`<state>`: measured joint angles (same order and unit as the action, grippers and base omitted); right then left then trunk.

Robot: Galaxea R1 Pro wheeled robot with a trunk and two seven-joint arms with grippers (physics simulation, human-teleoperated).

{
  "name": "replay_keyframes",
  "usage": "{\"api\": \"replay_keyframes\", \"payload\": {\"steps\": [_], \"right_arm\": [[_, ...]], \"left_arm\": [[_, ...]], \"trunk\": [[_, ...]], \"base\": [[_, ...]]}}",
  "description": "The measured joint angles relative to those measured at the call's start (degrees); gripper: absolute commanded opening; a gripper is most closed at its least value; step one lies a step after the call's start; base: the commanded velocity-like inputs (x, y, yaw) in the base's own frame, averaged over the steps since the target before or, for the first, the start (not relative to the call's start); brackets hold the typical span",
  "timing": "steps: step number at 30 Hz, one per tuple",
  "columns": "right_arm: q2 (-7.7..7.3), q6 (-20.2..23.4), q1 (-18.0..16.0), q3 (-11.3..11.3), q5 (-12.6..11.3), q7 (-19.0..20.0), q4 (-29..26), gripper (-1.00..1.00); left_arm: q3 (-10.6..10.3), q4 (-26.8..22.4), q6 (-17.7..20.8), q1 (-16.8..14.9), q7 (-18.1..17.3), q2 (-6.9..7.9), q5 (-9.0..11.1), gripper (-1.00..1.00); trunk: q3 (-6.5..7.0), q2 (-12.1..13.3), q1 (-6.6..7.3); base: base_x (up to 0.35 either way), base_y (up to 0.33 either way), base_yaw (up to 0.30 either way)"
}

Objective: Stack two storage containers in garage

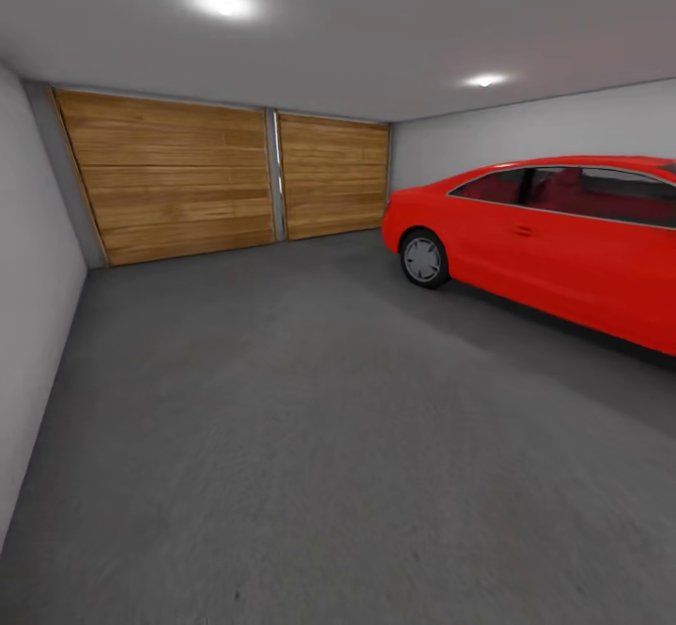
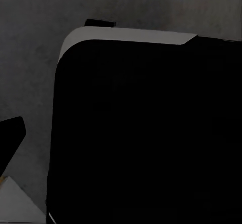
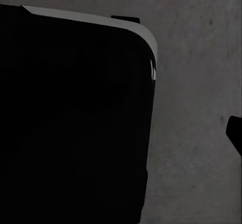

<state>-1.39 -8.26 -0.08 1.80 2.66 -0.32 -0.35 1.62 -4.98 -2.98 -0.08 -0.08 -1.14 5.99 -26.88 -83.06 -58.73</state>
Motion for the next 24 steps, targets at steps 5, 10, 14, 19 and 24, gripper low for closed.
{"api": "replay_keyframes", "payload": {"steps": [5, 10, 14, 19, 24], "right_arm": [[0.17, -0.9, 0.0, -0.4, -0.3, 0.0, 0.0, 1.0], [0.18, -0.9, 0.0, -0.5, -0.5, 0.0, 0.1, 1.0], [0.11, -1.0, 0.0, -0.5, -0.5, 0.0, 0.1, 1.0], [0.05, -1.0, 0.0, -0.2, -0.2, 0.0, 0.1, 1.0], [0.08, -1.0, 0.0, 0.0, -0.1, 0.0, 0.1, 1.0]], "left_arm": [[0.1, -0.2, 0.0, 0.0, 0.0, -0.41, 0.2, 1.0], [0.1, -0.2, 0.0, 0.0, 0.0, -0.67, 2.8, 1.0], [0.1, 0.0, 0.0, 0.0, 0.0, -0.65, 5.6, 1.0], [0.0, 0.1, 0.0, 0.0, 0.0, -0.62, 7.5, 1.0], [0.0, 0.1, 0.0, 0.0, 0.0, -0.6, 7.8, 1.0]], "trunk": [[0.03, 0.0, 0.0], [0.21, 0.0, 0.0], [0.36, 0.0, 0.0], [0.52, 0.0, 0.0], [0.68, 0.0, 0.0]], "base": [[0.0, 0.0, 0.271], [0.0, 0.0, 0.257], [0.0, 0.0, 0.256], [0.0, 0.0, 0.258], [0.0, 0.0, 0.259]]}}
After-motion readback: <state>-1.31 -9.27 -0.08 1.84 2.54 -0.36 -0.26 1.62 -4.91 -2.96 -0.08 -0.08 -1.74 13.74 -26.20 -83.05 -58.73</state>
